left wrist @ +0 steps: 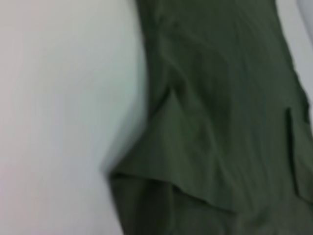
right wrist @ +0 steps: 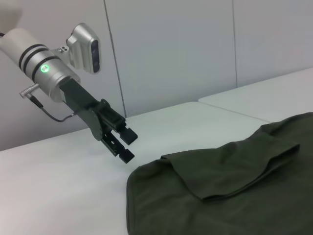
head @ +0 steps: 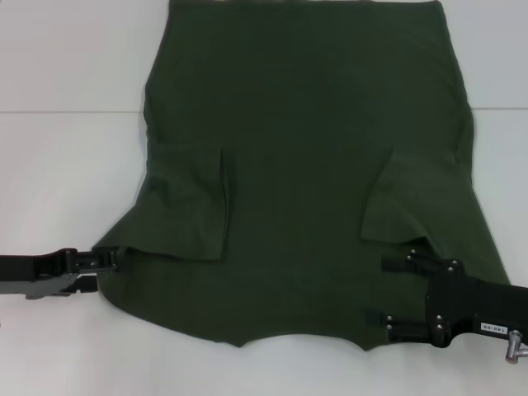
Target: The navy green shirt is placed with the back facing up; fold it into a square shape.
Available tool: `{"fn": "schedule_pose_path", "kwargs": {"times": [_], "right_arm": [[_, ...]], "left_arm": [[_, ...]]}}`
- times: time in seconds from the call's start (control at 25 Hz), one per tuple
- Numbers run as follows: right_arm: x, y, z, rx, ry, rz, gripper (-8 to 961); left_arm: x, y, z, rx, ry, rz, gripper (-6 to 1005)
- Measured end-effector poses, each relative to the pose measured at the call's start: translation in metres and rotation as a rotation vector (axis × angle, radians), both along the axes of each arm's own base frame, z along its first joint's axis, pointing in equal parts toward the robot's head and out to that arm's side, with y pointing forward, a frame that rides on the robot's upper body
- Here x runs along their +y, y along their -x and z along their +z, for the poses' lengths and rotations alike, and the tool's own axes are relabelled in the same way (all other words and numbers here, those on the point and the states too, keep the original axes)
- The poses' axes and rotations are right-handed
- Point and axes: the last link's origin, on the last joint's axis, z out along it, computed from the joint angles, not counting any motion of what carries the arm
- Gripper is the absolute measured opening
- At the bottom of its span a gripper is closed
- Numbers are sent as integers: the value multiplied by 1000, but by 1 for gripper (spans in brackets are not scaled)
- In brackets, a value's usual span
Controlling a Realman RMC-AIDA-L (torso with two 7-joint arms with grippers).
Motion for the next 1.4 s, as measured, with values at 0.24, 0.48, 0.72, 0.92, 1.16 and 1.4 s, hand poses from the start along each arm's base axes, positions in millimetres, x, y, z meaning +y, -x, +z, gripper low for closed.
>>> {"fn": "schedule_pose_path", "kwargs": {"times": [0.24,0.48,0.72,0.92,1.16,1.4], "right_arm": [[1,1,0,-1,1,2,933],[3,1,-2,-8,0,-2,933],[2,1,-2,-8,0,-4,932],[2,0,-2,-8,0,-6,932],[1,0,-3,-7,2,-9,932],[0,-1,-3,-4,5,-12,931]], "left_arm": [[7,2,-4,54,4,21,874],[11,3,-12,66,17,41,873],[13,1,-15,57,24,51,873],[16,-3,-23,37,42,49,874],[23,-13,-34,19,61,25,873],[26,-18,-39,36,75,4,866]]}}
